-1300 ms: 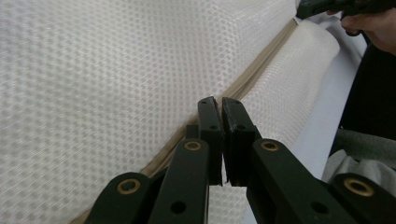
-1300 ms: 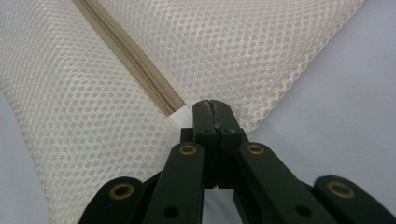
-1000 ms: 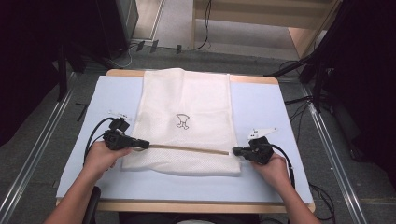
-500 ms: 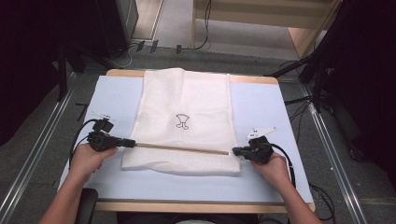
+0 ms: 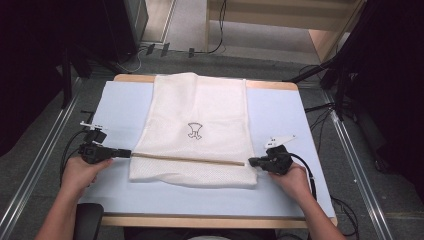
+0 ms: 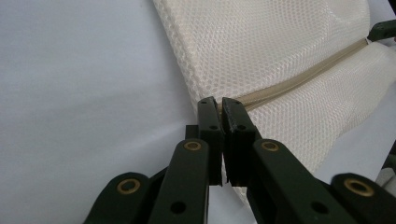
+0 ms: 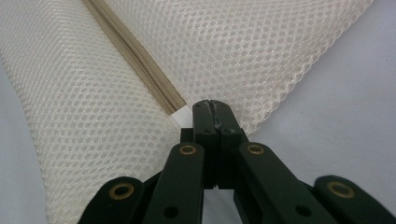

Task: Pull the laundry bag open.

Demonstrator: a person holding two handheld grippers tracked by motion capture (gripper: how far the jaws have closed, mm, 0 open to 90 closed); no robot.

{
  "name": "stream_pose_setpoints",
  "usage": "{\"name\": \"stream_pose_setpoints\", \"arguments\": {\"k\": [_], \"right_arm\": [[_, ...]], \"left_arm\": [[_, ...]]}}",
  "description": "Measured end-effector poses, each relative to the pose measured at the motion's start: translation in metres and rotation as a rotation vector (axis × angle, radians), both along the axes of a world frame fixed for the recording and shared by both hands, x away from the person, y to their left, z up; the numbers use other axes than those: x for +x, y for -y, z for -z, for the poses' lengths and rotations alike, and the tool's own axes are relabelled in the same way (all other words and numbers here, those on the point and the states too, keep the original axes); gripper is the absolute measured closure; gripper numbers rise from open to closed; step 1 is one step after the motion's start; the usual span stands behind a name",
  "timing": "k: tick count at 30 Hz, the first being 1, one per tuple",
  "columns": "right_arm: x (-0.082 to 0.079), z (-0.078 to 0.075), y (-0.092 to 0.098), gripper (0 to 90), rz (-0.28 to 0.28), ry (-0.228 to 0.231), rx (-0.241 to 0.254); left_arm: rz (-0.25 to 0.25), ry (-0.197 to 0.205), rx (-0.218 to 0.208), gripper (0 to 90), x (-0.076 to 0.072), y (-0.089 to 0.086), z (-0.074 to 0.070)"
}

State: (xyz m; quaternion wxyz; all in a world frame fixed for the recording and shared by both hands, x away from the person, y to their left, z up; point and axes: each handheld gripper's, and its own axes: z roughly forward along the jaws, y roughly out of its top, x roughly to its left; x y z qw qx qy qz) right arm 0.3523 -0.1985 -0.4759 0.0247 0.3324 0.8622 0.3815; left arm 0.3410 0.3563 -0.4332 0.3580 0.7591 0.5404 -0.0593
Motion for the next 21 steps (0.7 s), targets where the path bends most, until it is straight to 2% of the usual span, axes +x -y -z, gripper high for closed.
{"name": "stream_pose_setpoints", "arguments": {"k": [4, 7, 10, 12, 15, 16, 17, 18, 19, 21], "right_arm": [[0.001, -0.001, 0.000, 90.0, -0.003, -0.009, -0.006], [0.001, -0.001, -0.001, 90.0, -0.007, -0.006, -0.013], [0.003, -0.004, -0.003, 90.0, 0.003, -0.025, -0.029], [0.004, -0.005, -0.003, 90.0, 0.016, -0.051, -0.024], [0.007, -0.007, -0.002, 87.2, 0.021, -0.072, 0.022], [0.007, -0.008, -0.001, 85.9, 0.019, -0.063, 0.033], [0.006, -0.010, -0.001, 84.8, 0.024, -0.059, 0.043], [0.007, -0.010, -0.001, 83.3, 0.025, -0.051, 0.051], [0.007, -0.012, 0.000, 80.6, 0.026, -0.047, 0.055], [0.007, -0.013, 0.001, 77.2, 0.034, -0.033, 0.062]], "left_arm": [[0.006, 0.009, 0.012, 88.8, 0.000, 0.003, 0.001], [0.008, 0.018, 0.001, 87.6, -0.001, 0.002, 0.001], [0.007, 0.019, -0.007, 85.1, -0.001, 0.002, 0.002], [0.014, 0.035, -0.020, 82.1, -0.001, 0.002, 0.000], [0.020, 0.070, -0.020, 72.8, -0.002, 0.005, -0.002], [0.020, 0.070, -0.020, 69.4, -0.002, 0.005, -0.002], [0.032, 0.095, -0.013, 64.7, -0.002, 0.008, -0.003], [0.032, 0.095, -0.013, 60.9, -0.002, 0.008, -0.003], [0.036, 0.120, 0.003, 56.3, -0.001, 0.011, -0.003], [0.038, 0.141, 0.025, 51.2, 0.000, 0.013, -0.002]]}}
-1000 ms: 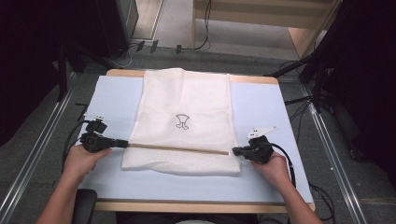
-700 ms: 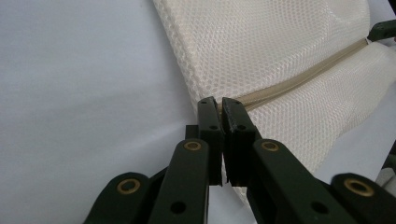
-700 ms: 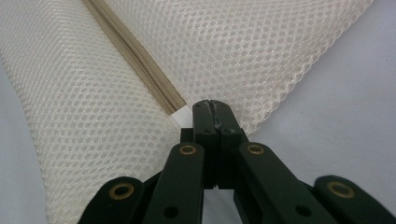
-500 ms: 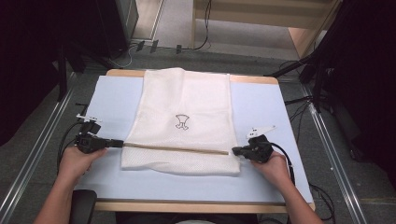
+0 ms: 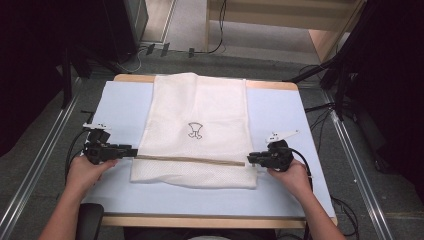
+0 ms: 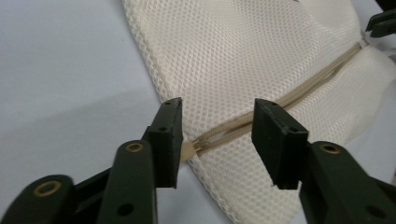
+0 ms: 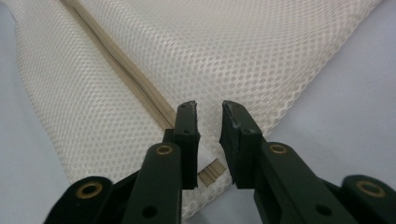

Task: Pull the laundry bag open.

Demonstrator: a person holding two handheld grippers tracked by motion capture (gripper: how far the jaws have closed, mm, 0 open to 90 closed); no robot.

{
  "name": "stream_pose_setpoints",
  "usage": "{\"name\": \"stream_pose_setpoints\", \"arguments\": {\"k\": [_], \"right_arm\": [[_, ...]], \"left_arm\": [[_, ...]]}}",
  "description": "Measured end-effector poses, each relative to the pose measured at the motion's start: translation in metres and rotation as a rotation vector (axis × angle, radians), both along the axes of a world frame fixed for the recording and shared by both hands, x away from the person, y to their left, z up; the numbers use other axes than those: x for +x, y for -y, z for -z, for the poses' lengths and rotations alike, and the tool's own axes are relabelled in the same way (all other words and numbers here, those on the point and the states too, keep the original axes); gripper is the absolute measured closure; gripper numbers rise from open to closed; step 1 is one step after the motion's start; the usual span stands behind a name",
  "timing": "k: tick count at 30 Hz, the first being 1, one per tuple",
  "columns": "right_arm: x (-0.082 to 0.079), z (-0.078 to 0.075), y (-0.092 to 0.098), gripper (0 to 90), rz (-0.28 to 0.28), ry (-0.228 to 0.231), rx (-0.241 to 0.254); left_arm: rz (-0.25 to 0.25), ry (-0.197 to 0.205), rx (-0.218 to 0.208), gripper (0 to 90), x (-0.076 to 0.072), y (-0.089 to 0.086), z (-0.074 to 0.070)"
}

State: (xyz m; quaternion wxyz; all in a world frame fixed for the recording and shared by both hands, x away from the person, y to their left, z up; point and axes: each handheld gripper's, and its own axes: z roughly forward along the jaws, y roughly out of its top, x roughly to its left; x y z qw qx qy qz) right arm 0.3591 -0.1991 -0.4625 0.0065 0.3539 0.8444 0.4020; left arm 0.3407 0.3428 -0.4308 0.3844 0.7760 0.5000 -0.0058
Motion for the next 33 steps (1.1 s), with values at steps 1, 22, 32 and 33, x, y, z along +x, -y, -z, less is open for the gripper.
{"name": "stream_pose_setpoints", "arguments": {"k": [1, 22, 32, 33], "right_arm": [[0.000, -0.001, 0.001, 75.1, 0.003, 0.008, 0.005], [0.010, 0.006, 0.022, 43.7, 0.145, 0.035, 0.001], [0.012, 0.007, 0.026, 43.1, 0.158, 0.039, -0.002], [0.012, 0.007, 0.026, 43.1, 0.158, 0.039, -0.002]], "left_arm": [[-0.003, 0.006, 0.009, 47.8, 0.001, 0.000, 0.000], [-0.127, 0.111, 0.061, 31.9, 0.001, -0.022, 0.001], [-0.150, 0.100, 0.039, 30.6, 0.003, -0.024, 0.001], [-0.150, 0.100, 0.039, 30.5, 0.003, -0.024, 0.001]]}}
